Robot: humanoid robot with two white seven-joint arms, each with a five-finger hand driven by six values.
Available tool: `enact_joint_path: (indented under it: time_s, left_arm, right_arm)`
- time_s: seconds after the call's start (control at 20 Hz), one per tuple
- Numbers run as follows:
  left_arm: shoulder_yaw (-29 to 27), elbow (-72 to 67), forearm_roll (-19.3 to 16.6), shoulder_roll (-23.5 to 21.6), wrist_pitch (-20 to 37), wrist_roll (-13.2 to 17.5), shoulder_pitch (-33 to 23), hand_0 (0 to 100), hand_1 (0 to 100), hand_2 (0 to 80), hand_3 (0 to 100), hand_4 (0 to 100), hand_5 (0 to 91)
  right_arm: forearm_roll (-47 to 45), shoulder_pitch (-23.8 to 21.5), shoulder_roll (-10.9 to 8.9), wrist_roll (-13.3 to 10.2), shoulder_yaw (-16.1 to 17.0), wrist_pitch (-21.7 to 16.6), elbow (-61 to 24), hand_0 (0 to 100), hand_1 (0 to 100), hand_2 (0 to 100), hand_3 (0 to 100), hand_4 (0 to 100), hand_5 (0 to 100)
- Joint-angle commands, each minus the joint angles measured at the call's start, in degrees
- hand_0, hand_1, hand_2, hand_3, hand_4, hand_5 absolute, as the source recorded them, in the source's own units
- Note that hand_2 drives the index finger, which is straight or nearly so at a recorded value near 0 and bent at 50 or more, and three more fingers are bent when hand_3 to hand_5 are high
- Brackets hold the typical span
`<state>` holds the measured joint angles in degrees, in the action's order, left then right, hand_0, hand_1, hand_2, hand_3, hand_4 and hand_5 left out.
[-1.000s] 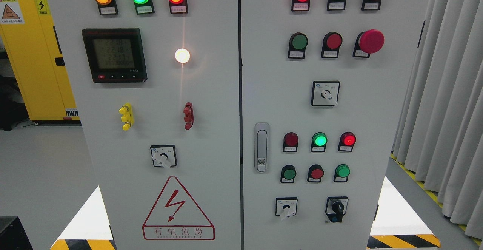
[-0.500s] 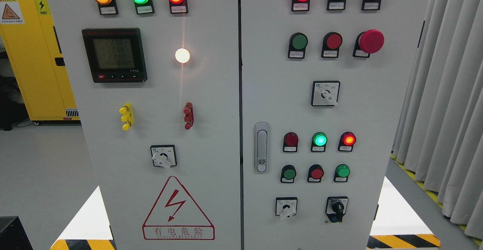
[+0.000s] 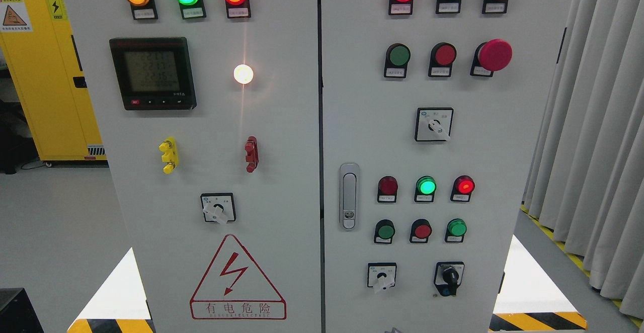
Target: Press green start button
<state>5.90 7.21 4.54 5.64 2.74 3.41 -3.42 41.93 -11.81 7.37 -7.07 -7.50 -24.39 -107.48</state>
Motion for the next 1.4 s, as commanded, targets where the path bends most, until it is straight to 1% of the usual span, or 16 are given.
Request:
enact_joint_path:
  time_s: [0.0,0.05,0.15,0.2,0.25,0.35,0.4,0.5,0.55,0.7,0.9,1.1,1.15,1.25,1.35]
  left_arm:
    - [0.0,0.0,0.0,0.0,0.0,0.0,0.0,12,56,0.0,0,0,0.0]
    - [0.0,0.0,0.0,0.0,0.0,0.0,0.0,12,56,0.0,0,0,0.0]
    - [0.1,0.0,0.0,0.0,0.0,0.0,0.0,12,56,0.0,0,0,0.0]
    - [0.0,0.0,0.0,0.0,0.0,0.0,0.0,12,56,0.0,0,0,0.0]
    - [0.0,0.0,0.0,0.0,0.0,0.0,0.0,12,56,0.0,0,0,0.0]
    - [0.0,0.0,0.0,0.0,0.0,0.0,0.0,12,56,0.0,0,0,0.0]
    - [0.0,0.0,0.0,0.1,0.0,0.0,0.1,12,56,0.0,0,0,0.0]
    - [0.0,0.0,0.0,0.0,0.0,-0.1,0.1,12,56,0.0,0,0,0.0]
    - [0.0,0.0,0.0,0.0,0.0,0.0,0.0,12,56,0.0,0,0,0.0]
    - [0.0,0.0,0.0,0.0,0.0,0.0,0.0,12,56,0.0,0,0,0.0]
    - [0.0,0.0,0.0,0.0,0.0,0.0,0.0,12,56,0.0,0,0,0.0]
    - [0.0,0.0,0.0,0.0,0.0,0.0,0.0,12,56,0.0,0,0,0.0]
    - [0.0,0.0,0.0,0.0,0.0,0.0,0.0,12,56,0.0,0,0,0.0]
    - [0.0,0.0,0.0,0.0,0.0,0.0,0.0,12,56,0.0,0,0,0.0]
    - [0.0,0.0,0.0,0.0,0.0,0.0,0.0,12,56,0.0,0,0,0.0]
  right_arm:
    - [14.1,2.8,0.01,-1.0,7.1,0.0,-0.4,49,81,0,54,68,71]
    - [15.9,2.8,0.01,-1.0,7.8,0.0,-0.4,49,82,0,59,72,74]
    - [19.4,3.4,0.10,-1.1,8.6,0.1,-0.7,48,83,0,67,78,78]
    - [21.3,3.9,0.10,-1.2,8.9,0.1,-1.1,48,85,0,73,82,84]
    - [23.4,4.7,0.10,-1.4,9.2,0.2,-1.3,52,87,0,76,84,87]
    - [28.2,6.7,0.18,-2.2,10.0,0.4,-1.3,53,89,0,79,85,91]
    - [30.3,7.5,0.19,-2.3,10.4,0.5,-1.3,54,91,0,81,87,95]
    - [32.7,8.6,0.19,-2.4,10.5,0.8,-1.6,60,95,0,83,88,99]
    - [33.2,9.0,0.19,-2.4,10.5,1.6,-1.7,63,99,0,84,88,100]
    - [35.8,11.6,0.10,-2.4,10.4,4.6,-1.1,66,100,0,85,88,100]
    - [38.0,14.6,0.10,-2.4,10.0,5.4,1.5,69,100,0,85,88,100]
    - [40.8,17.3,0.45,-2.4,9.6,5.5,3.2,70,100,0,85,88,100]
    - [41.2,18.1,0.54,-2.4,9.3,6.0,3.4,70,100,0,85,88,100]
    - [41.4,19.0,0.45,-2.3,7.4,7.6,3.6,72,100,0,85,88,100]
    - [41.4,19.5,0.36,-2.3,6.9,8.2,4.2,73,100,0,85,88,100]
